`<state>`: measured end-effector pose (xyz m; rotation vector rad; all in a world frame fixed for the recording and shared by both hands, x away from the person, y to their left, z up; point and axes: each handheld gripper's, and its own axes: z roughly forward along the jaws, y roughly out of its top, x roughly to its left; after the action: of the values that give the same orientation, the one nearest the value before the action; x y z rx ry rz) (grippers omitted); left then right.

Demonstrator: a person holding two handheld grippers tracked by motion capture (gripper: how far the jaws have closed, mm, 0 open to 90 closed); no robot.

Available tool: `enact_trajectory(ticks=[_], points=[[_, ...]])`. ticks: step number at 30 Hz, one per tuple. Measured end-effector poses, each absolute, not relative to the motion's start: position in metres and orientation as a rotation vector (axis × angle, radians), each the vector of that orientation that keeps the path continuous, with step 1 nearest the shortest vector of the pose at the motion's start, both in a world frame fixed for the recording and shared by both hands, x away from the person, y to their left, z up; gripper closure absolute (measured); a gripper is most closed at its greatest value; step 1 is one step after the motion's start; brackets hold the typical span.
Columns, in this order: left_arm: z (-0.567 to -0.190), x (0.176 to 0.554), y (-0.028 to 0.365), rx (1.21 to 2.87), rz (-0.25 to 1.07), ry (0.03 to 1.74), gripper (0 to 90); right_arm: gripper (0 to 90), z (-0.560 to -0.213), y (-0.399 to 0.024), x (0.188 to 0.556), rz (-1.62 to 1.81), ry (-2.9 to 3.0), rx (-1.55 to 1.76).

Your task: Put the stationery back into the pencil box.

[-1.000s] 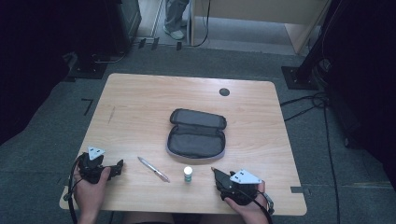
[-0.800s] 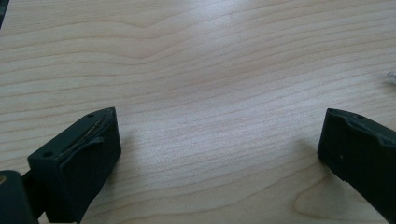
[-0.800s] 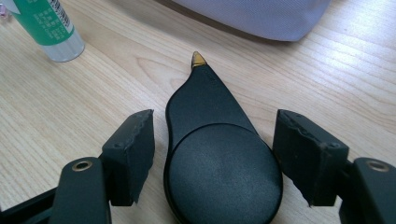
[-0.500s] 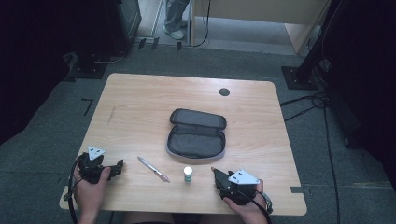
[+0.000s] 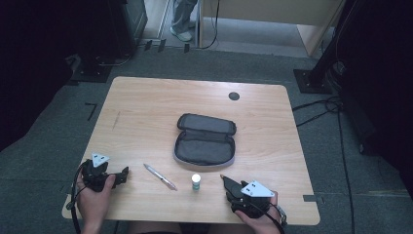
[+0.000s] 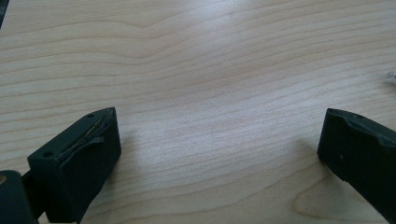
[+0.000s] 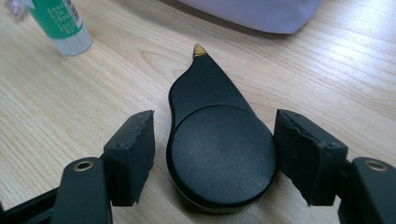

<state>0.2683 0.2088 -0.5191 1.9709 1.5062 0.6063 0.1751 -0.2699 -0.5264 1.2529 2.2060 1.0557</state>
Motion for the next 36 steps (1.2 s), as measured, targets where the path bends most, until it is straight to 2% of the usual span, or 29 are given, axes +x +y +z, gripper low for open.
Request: enact_trajectory(ticks=[6, 7, 9, 21, 36], points=[[-0.519, 0.268, 0.209, 1.971, 0.606, 1.506, 0.0, 27.4, -0.526, -0.27, 0.175, 1.046, 2.216, 1.25], [-0.519, 0.268, 0.209, 1.971, 0.606, 1.506, 0.0, 29.9, -0.526, -0.27, 0.174, 1.048, 2.21, 1.255], [-0.519, 0.268, 0.209, 1.971, 0.607, 1.506, 0.0, 40.7, -0.526, -0.272, 0.173, 1.052, 2.185, 1.265], [-0.519, 0.268, 0.209, 1.972, 0.607, 1.506, 0.0, 41.7, -0.52, -0.276, 0.176, 1.051, 2.151, 1.349], [-0.519, 0.268, 0.209, 1.971, 0.607, 1.506, 0.0, 41.8, -0.494, -0.281, 0.177, 1.094, 2.119, 1.347]])
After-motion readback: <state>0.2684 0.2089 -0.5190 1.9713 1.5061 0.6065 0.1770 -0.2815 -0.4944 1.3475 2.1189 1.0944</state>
